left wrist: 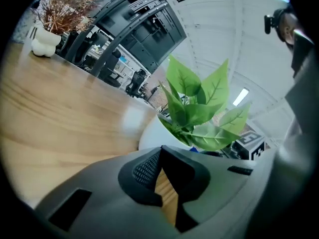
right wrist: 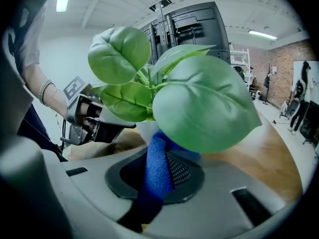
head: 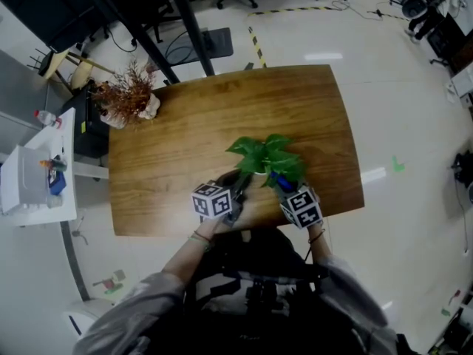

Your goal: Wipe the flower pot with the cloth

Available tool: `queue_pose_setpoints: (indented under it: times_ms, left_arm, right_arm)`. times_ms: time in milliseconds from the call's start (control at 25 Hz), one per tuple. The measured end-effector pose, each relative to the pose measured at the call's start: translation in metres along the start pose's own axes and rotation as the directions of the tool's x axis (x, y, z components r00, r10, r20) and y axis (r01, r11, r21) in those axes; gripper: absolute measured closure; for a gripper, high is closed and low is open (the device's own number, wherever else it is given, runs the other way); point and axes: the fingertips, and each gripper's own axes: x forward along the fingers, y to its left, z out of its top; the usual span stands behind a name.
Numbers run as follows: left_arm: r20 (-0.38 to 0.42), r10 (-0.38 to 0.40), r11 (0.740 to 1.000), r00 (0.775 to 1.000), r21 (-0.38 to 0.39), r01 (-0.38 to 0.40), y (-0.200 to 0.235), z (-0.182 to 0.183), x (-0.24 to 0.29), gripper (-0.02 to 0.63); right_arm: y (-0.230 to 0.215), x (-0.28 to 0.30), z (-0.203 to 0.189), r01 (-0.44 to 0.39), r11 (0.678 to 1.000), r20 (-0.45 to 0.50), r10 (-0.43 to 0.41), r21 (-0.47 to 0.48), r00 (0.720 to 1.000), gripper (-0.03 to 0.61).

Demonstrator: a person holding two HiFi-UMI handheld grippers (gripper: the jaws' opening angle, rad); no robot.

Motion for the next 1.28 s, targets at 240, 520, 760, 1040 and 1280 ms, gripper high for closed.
queue_pose_setpoints:
  times_ms: [240, 520, 760, 1040, 1280]
  left_arm:
    - [0.040, 0.041, 0.999, 0.998, -0.003, -0.040, 0.028, 0.025, -0.004, 0.609]
    - [0.054, 0.043, 0.999, 0.998, -0.004, -0.043, 0.044, 0.045, 0.000, 0.609]
    - [0.036, 0.041, 0.998, 0.999, 0.047, -0.043, 0.030, 0.030, -0.009, 0.609]
    - [-0.027, 0.024, 0.988, 0.999, 0.151, -0.020, 0.004, 0.009, -0.005, 0.609]
    - [-0.025, 0.023, 0.990, 0.999, 0.139, -0.020, 0.008, 0.014, 0.002, 0.609]
  right_arm:
    - [0.043, 0.013, -0.002, -0.073, 0.997, -0.017, 0.073, -0.004, 0.997, 0.523]
    - [0.065, 0.025, -0.001, -0.110, 0.994, -0.035, 0.110, -0.008, 0.993, 0.522]
    - [0.026, -0.009, -0.009, -0.025, 0.996, 0.001, 0.025, 0.081, 1.000, 0.522]
    - [-0.036, -0.013, 0.014, 0.061, 0.995, 0.041, -0.064, 0.075, 0.997, 0.523]
    - [-0.029, 0.012, 0.030, -0.023, 1.000, 0.039, 0.022, 0.013, 0.999, 0.523]
